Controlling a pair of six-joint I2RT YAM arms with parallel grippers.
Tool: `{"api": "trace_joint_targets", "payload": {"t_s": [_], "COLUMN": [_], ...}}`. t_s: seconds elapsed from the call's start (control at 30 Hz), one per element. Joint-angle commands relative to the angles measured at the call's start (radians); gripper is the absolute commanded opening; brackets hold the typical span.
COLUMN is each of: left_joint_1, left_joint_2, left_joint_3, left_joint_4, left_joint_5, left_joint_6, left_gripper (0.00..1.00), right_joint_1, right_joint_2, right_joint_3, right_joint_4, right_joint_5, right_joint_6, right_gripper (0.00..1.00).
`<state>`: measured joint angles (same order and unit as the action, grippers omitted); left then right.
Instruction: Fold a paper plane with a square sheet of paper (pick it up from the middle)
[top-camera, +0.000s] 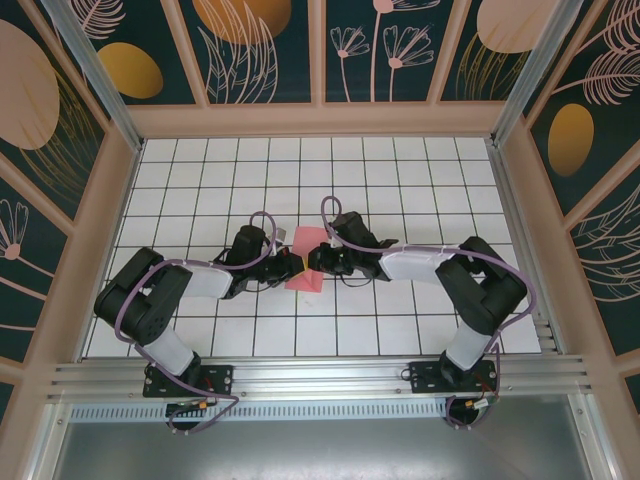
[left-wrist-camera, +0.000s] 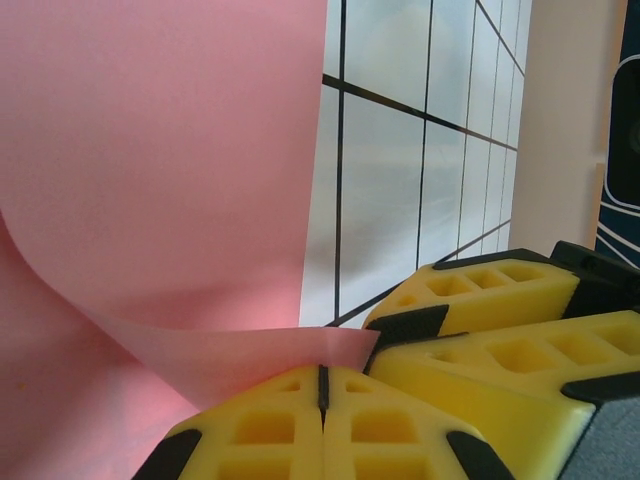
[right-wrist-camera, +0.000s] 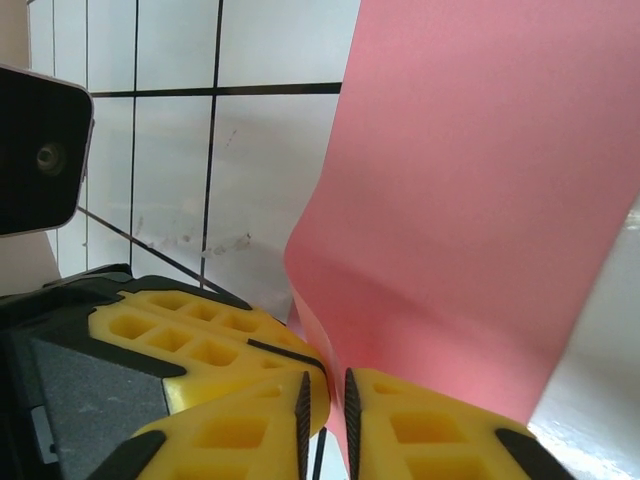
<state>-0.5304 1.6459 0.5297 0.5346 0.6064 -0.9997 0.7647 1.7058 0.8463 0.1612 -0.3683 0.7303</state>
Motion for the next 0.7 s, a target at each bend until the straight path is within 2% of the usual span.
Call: {"api": "trace_joint_targets", "payload": {"t_s": [0.0, 0.13, 0.23, 0.4, 0.67], "left_joint_1": [-0.006, -0.006, -0.006, -0.006, -0.006], "left_joint_2": [-0.006, -0.014, -0.017, -0.011, 0.021], "left_joint_3": [0.017, 0.016, 0.016, 0.016, 0.044], "left_joint_4": [-0.005, -0.005, -0.001, 0.053, 0.07], "left_joint_5": [0.0, 0.002, 0.005, 0.038, 0.052], "left_joint_6": [0.022, 0.025, 0.029, 0.012, 0.005], "left_gripper": [0.0, 0.01, 0.06, 0.17, 0.2], "right_joint_1": [-0.007, -0.007, -0.006, -0.008, -0.01], "right_joint_2": [0.021, 0.022, 0.017, 0.013, 0.017], "right_joint_3": [0.027, 0.032, 0.034, 0.034, 0.026], "right_joint_4": [0.028, -0.003, -0.04, -0.084, -0.101], "right_joint_5": [-0.012, 0.041, 0.101, 0.168, 0.204], "right_joint_6": [-0.004, -0.005, -0.013, -0.031, -0.034], "right_gripper": [0.16, 0.09, 0.06, 0.06, 0.06]}}
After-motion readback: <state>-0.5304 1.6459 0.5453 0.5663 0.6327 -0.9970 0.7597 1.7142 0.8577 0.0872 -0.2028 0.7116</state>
